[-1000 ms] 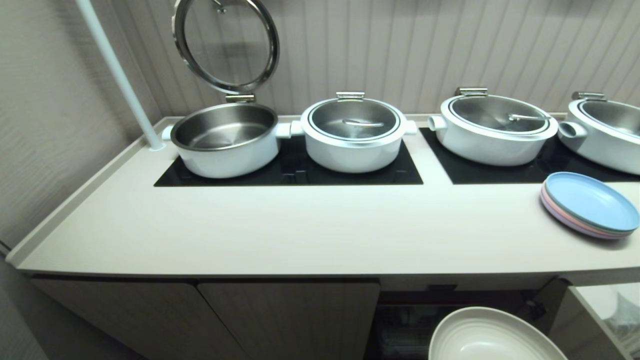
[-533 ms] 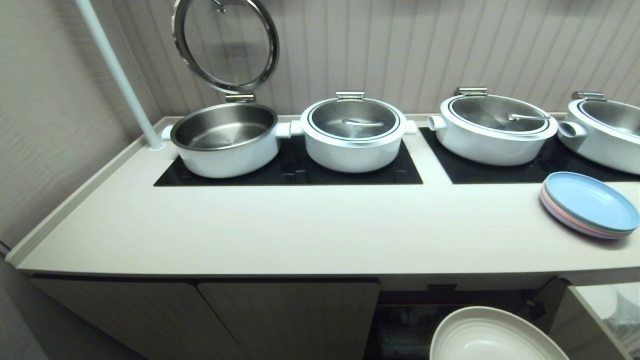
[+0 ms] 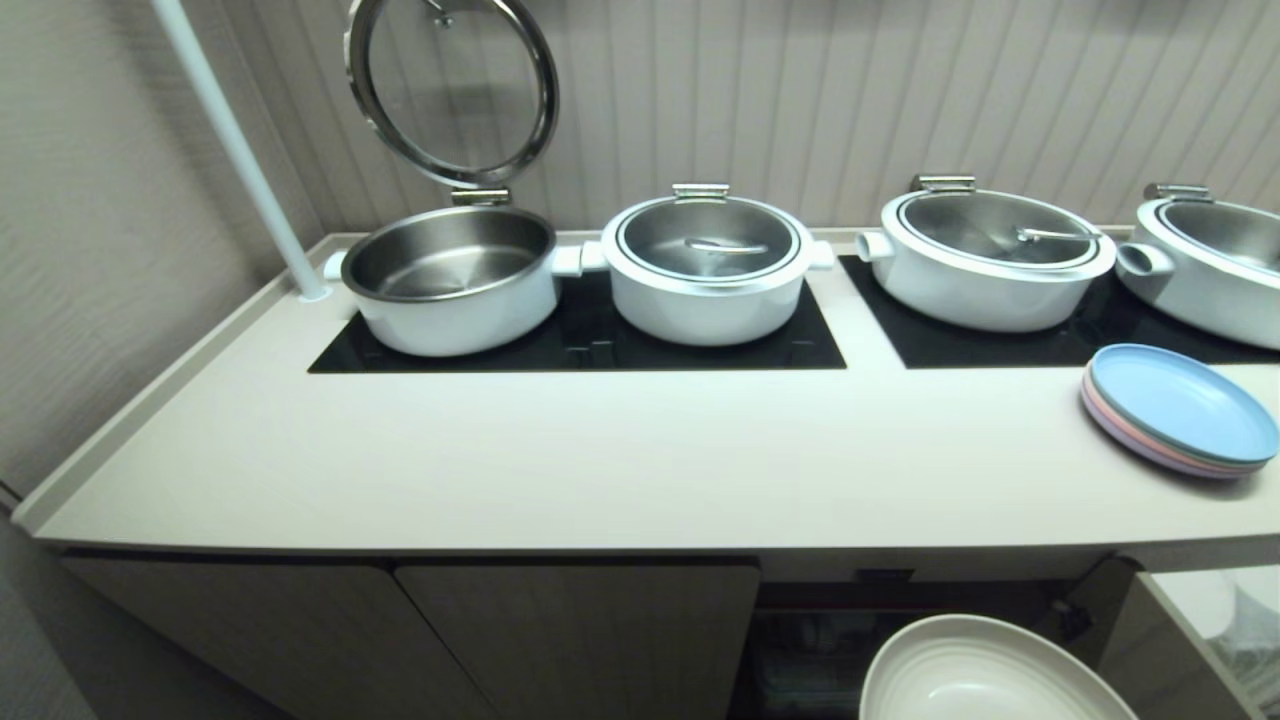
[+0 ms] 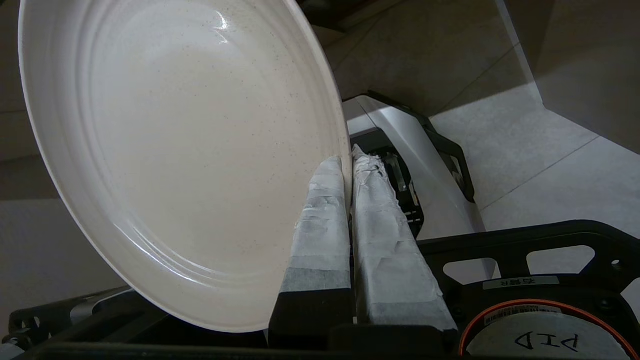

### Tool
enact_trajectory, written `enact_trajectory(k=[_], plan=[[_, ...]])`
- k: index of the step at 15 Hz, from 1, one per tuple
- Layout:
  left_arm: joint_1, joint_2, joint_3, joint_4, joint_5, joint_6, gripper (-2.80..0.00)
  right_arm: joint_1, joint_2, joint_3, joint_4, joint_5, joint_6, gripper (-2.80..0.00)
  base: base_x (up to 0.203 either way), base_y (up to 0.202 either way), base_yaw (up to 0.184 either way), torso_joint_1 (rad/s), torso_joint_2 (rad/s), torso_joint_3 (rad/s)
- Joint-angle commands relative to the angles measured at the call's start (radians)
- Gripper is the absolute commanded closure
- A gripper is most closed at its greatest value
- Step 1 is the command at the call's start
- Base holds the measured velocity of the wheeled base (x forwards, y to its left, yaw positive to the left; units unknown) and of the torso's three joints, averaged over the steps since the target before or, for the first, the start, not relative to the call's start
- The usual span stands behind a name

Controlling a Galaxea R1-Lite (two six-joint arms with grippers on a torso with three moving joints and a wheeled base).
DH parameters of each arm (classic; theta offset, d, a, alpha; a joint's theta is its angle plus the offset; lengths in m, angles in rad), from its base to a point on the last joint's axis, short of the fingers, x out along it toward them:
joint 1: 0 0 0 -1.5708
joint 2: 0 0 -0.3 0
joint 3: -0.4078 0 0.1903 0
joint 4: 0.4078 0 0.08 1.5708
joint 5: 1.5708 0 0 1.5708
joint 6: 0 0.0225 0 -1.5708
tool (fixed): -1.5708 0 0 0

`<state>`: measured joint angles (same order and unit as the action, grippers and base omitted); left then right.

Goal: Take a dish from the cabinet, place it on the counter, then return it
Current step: Put it back into the cabinet

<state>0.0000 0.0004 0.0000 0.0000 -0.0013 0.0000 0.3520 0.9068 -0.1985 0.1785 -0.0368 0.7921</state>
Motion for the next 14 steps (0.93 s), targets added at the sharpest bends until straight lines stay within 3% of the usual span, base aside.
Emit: enact_trajectory(k=[1, 14], plan=[[0.0, 0.0, 0.0, 0.0, 0.001, 0.0, -2.8, -0.001, 0.008, 0.0, 0.001, 0.0, 0.004, 0.0, 0.0, 0.0, 0.0, 0.0, 0.0, 0.0], [0.0, 0.0, 0.0, 0.0, 0.001, 0.0, -2.8, 0.001, 0.015, -0.005, -0.001, 0.0, 0.009, 0.0, 0.0, 0.0, 0.0, 0.0, 0.0, 0.0]])
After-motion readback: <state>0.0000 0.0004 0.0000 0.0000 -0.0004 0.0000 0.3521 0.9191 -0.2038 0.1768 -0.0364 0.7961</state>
